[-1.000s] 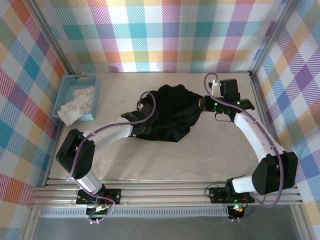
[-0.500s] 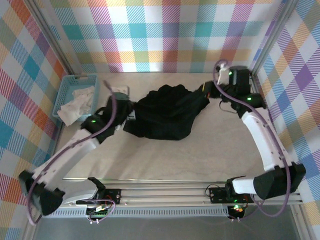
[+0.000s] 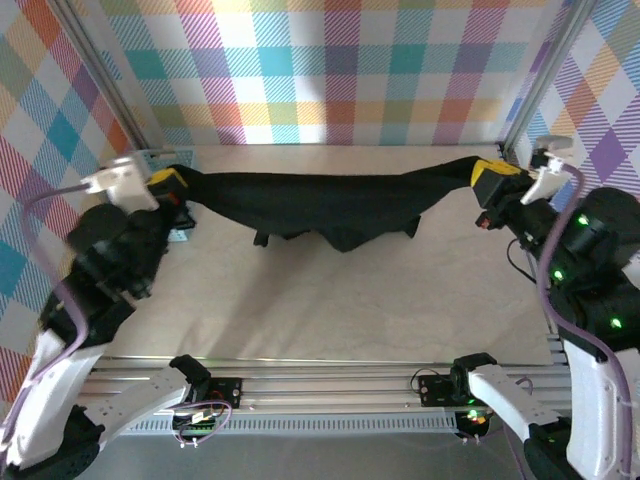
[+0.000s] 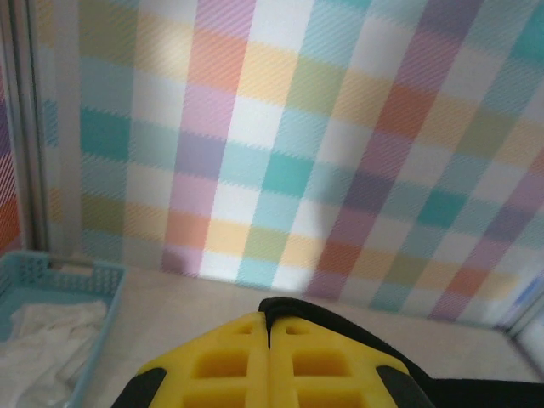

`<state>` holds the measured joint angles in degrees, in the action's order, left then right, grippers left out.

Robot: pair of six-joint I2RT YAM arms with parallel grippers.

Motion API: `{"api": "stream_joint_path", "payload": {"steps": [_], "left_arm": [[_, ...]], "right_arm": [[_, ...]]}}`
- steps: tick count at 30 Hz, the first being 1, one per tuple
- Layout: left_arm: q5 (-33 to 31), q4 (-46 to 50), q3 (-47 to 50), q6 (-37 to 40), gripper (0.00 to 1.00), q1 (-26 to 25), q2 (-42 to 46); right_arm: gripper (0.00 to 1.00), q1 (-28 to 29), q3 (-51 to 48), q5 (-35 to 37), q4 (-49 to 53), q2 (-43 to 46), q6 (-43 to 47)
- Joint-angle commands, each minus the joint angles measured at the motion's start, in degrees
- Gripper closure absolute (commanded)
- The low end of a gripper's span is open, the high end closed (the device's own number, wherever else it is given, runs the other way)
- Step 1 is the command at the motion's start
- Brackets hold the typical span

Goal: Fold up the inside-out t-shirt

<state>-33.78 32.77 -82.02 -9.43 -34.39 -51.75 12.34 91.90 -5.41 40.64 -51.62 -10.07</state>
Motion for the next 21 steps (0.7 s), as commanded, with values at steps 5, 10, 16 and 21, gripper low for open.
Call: {"api": "stream_joint_path", "payload": {"steps": [5, 10, 16, 21], "left_arm": [[7.3, -5.5, -6.5, -1.6, 1.00, 13.2, -29.7], [11.5, -1.7, -38.4, 2.4, 1.00, 15.8, -43.4], [17.2, -0.4, -63.9, 8.4, 1.00, 15.8, -44.2], [24.0, -1.4, -62.9, 8.8, 1.00, 15.8, -35.8]], "right_arm": [[1.00, -0.8, 0.2, 5.2, -11.9, -24.6, 1.0], [1.00, -1.3, 26.8, 2.4, -14.3, -40.8, -0.5], [1.00, -1.3, 54.4, -1.0, -12.3, -45.8, -0.6], [1.00, -1.3, 59.4, -4.4, -12.4, -42.4, -0.4]]}}
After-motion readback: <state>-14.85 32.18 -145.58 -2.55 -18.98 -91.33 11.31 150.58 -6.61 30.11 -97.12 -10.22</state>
